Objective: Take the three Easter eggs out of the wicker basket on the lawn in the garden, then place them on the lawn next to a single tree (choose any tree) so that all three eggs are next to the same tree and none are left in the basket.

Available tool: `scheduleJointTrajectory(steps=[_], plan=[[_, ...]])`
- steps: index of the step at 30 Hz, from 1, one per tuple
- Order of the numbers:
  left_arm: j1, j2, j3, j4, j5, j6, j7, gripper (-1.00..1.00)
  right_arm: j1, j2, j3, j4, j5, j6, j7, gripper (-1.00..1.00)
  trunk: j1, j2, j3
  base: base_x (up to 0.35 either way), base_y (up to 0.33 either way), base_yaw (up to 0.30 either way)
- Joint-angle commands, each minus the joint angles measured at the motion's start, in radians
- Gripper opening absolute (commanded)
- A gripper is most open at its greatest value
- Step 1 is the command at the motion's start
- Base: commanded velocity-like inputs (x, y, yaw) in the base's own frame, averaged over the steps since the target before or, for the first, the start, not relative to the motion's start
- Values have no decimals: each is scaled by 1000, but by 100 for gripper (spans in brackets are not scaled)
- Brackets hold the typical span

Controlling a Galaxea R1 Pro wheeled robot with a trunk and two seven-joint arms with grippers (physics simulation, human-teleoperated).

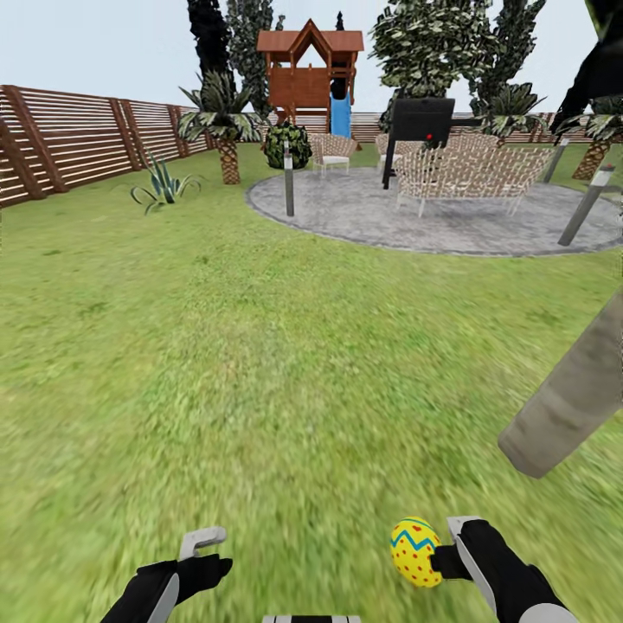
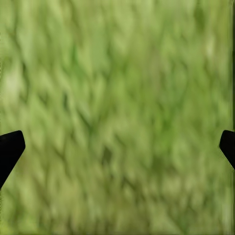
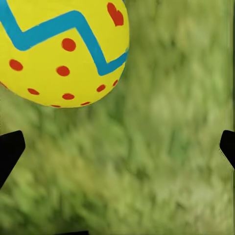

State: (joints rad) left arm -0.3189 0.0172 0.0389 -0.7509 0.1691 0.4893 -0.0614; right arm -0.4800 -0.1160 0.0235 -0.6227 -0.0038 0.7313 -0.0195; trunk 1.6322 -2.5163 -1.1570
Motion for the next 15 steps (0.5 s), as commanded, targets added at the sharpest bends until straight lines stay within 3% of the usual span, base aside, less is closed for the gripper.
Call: scheduleJointTrajectory(steps=[1,6,15], plan=[[0,0,3,-2,4,6,-3,100,0,-1,2,-1,0,5,-2,100,-1,0,3,-41,0,0],[0,-1,4,-2,6,7,-3,100,0,-1,3,-1,3,5,-2,100,-3,1,22,-7,-58,0],[0,-6,1,-1,4,6,-3,100,0,-2,0,-1,2,5,-2,100,-7,3,57,0,-299,0]])
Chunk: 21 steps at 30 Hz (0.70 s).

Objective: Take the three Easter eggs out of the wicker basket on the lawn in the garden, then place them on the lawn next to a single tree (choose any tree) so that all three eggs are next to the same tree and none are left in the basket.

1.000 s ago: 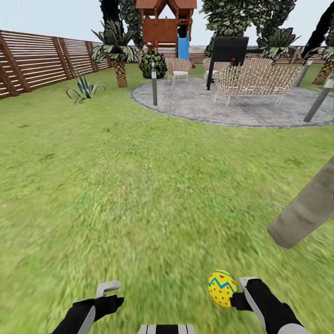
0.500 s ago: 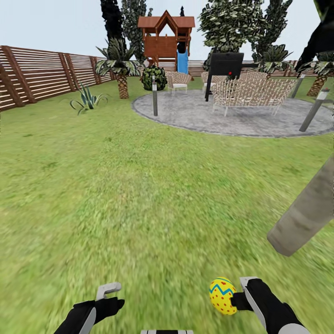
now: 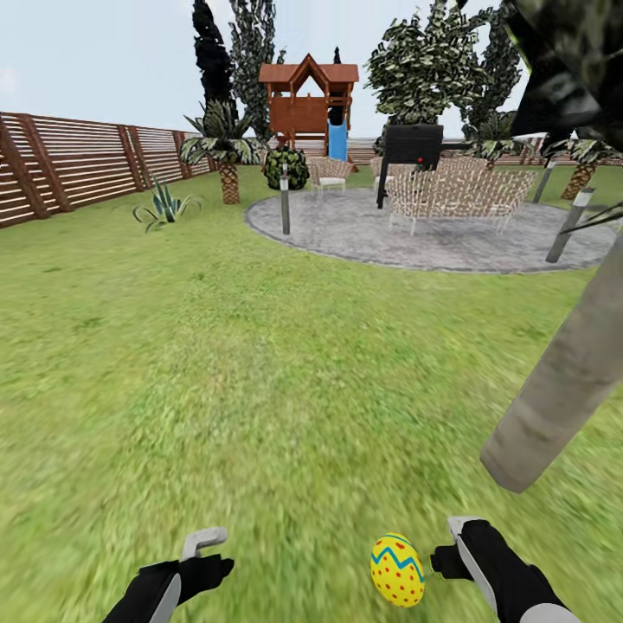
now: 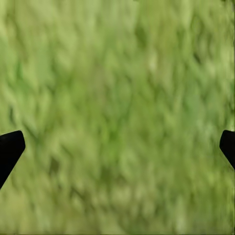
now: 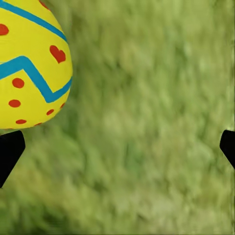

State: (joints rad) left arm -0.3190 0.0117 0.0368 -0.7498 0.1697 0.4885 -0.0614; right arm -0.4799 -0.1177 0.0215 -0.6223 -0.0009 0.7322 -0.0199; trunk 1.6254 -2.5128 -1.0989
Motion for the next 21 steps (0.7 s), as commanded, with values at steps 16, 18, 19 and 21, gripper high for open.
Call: scheduleJointTrajectory(steps=[16,18,19,21], plan=[[0,-3,5,19,5,-24,-3,100,0,-3,3,-5,-8,7,6,100,-7,3,64,-174,-37,-51],[0,-4,5,22,5,-24,-3,100,0,-4,3,-5,-9,8,6,100,-8,4,73,-1,0,-249],[0,-4,5,23,5,-25,-3,100,0,-4,2,-5,-9,8,6,100,-9,4,77,-1,0,-255],[0,-4,5,24,5,-25,-3,100,0,-4,2,-5,-9,9,6,100,-10,5,86,0,0,-258]])
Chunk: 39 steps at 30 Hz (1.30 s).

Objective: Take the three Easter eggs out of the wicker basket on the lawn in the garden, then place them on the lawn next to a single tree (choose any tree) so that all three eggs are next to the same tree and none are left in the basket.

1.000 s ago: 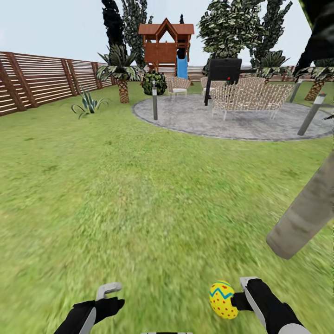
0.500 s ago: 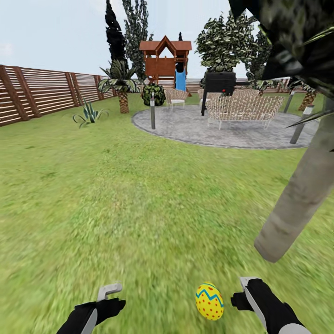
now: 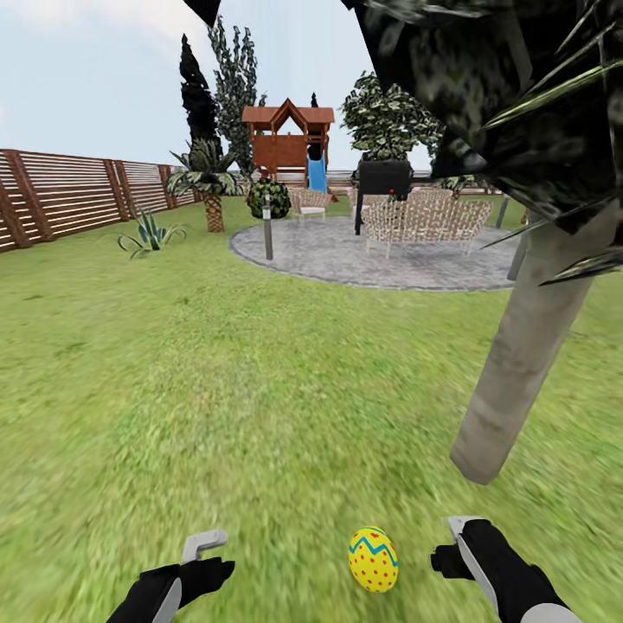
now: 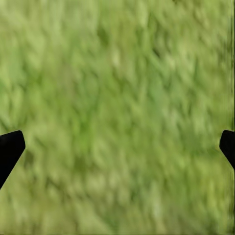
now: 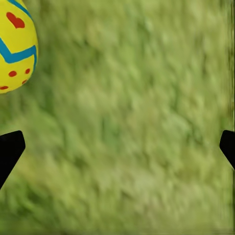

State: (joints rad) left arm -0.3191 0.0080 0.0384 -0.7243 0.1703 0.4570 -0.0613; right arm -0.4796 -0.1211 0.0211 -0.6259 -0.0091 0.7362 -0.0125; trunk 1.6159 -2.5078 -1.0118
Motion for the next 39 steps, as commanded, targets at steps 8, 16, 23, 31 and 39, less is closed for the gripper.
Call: scheduleJointTrajectory(steps=[8,16,23,31,39], plan=[[0,-4,2,0,4,6,-3,100,-1,-2,2,0,-2,4,-3,100,-4,2,34,-166,0,-233],[0,-11,1,13,3,5,-3,100,-1,-2,2,-1,0,2,-4,100,-7,3,65,-284,-52,-21],[0,-13,3,17,6,3,-3,100,-1,1,3,0,2,2,-4,100,-11,5,93,-166,-63,-1],[0,-15,2,17,3,3,-3,100,-1,3,3,0,4,2,-3,100,-14,7,123,-122,-272,0],[0,-16,2,17,3,3,-3,100,-1,3,3,0,6,2,-3,100,-31,36,151,-95,-292,0]])
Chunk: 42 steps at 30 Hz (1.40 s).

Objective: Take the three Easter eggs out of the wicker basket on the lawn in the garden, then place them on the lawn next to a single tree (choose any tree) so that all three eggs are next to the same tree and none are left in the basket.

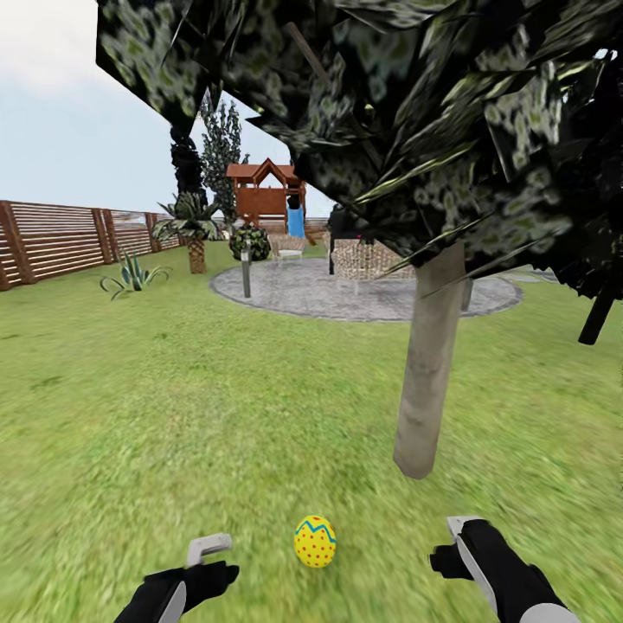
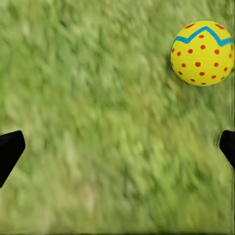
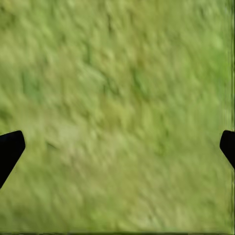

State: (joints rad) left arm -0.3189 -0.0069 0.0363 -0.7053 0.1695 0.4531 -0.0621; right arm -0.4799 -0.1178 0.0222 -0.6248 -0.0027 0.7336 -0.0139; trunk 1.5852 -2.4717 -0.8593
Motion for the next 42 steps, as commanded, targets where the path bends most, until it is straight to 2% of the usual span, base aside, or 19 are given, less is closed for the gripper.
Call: scheduleJointTrajectory(steps=[1,5,11,22,29,37,42], plan=[[0,-1,4,-2,5,7,-2,100,0,0,2,-1,0,4,-1,100,-4,7,2,-95,-237,0],[0,-1,6,-2,8,7,-2,100,0,2,2,-1,1,4,-2,100,-20,35,15,-224,-102,0],[0,1,12,-2,13,6,-2,100,0,3,6,0,5,4,-1,100,-20,35,15,-170,-18,0],[0,-8,4,2,4,7,-2,100,0,5,7,2,8,6,-9,100,-62,112,43,-9,-24,199],[0,-18,2,13,1,7,3,100,0,4,6,2,7,4,-8,100,-89,161,63,0,-272,235],[0,-19,2,18,1,8,4,100,0,2,5,2,6,5,-3,100,-119,217,88,0,-326,-1],[0,-19,2,20,1,8,4,100,0,1,5,2,6,6,-2,100,-138,252,106,0,-327,-182]])
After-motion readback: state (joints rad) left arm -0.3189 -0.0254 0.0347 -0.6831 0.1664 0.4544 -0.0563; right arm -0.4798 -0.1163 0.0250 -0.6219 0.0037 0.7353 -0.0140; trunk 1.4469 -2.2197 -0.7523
